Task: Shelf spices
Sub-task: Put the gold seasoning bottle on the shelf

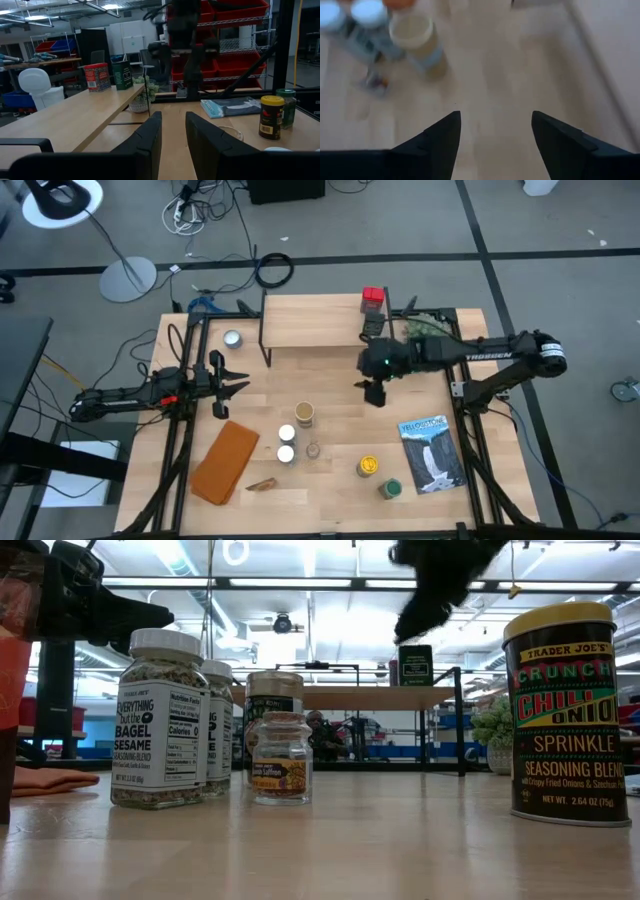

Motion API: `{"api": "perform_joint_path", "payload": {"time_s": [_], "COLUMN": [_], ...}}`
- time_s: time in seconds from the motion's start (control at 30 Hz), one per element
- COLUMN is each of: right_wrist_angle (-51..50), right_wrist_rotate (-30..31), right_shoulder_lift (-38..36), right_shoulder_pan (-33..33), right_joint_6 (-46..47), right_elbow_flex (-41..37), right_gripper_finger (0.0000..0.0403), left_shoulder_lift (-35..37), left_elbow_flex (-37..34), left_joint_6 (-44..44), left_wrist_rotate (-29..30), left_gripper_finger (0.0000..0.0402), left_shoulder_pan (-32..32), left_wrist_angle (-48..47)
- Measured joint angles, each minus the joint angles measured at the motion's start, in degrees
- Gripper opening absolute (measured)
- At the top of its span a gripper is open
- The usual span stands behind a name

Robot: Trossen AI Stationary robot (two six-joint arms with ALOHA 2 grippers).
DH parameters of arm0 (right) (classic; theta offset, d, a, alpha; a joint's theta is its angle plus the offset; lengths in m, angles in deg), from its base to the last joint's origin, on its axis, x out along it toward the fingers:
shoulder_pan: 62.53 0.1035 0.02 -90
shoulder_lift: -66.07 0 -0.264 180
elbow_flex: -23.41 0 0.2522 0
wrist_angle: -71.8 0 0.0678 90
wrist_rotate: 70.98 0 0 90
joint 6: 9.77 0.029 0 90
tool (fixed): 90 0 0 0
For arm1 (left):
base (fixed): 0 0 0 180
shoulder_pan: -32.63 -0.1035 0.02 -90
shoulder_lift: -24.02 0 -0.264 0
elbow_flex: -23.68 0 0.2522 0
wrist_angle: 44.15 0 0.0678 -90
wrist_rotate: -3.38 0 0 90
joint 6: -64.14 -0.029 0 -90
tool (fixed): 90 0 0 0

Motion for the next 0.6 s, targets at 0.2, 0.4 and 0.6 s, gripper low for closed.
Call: {"api": "perform_joint_path", "payload": {"time_s": [0.2,0.4,0.6], "right_wrist_angle": [11.7,18.6,17.6], "right_wrist_rotate": [7.0,7.1,7.4], "right_shoulder_lift": [0.7,4.8,10.2], "right_shoulder_pan": [6.7,8.9,8.6], "right_joint_6": [-0.6,-0.8,-1.8], "right_elbow_flex": [0.0,0.1,0.0], "right_gripper_finger": [0.0235,0.0238,0.0234], "left_shoulder_lift": [0.0,0.0,0.0], "left_elbow_flex": [0.0,0.0,0.0], "left_joint_6": [0.0,0.0,0.0], "left_wrist_rotate": [0.0,0.0,0.0], "left_gripper_finger": [0.0092,0.0092,0.0092], "left_shoulder_pan": [0.0,0.0,0.0], "left_wrist_angle": [0.0,0.0,0.0]}}
